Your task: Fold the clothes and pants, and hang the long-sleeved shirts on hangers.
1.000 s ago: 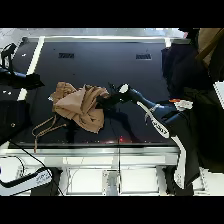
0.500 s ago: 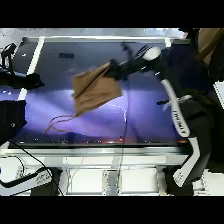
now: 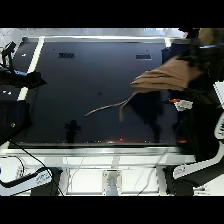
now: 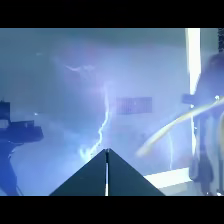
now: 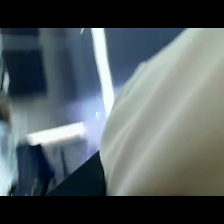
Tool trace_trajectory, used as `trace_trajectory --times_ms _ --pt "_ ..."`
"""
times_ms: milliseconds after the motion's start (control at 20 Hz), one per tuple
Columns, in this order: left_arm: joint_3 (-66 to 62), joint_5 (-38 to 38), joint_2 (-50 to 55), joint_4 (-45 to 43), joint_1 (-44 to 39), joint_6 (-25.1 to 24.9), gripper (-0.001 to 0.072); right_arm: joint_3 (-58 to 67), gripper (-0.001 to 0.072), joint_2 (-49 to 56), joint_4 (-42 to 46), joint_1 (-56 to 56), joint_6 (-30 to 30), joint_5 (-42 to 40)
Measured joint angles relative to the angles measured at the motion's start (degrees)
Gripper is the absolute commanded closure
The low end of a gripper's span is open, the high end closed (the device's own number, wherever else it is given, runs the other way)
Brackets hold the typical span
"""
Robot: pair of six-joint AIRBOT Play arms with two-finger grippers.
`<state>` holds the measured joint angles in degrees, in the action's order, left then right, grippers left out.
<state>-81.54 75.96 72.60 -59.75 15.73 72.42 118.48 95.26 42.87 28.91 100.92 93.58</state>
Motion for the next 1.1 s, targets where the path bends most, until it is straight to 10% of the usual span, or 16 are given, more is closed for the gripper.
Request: trace_trajectory --times_ms 500,900,1050,1100 --pt "0.0 -1.1 0.0 0.2 0.0 0.6 0.0682 -10.7 0.07 -18.6 14.7 36.9 -8.5 10.6" --pt "0.0 -1.3 0.0 0.2 0.0 0.8 0.0682 -33.3 0.0689 -33.0 30.0 43.5 -12.7 11.4" --pt "0.0 -1.3 0.0 0.2 0.0 0.8 0.0682 -38.4 0.023 -37.3 33.6 43.8 -14.0 11.7" --pt "0.0 -1.3 0.0 0.2 0.0 0.8 0.0682 -38.4 0.0228 -38.4 34.5 43.9 -14.2 11.8"
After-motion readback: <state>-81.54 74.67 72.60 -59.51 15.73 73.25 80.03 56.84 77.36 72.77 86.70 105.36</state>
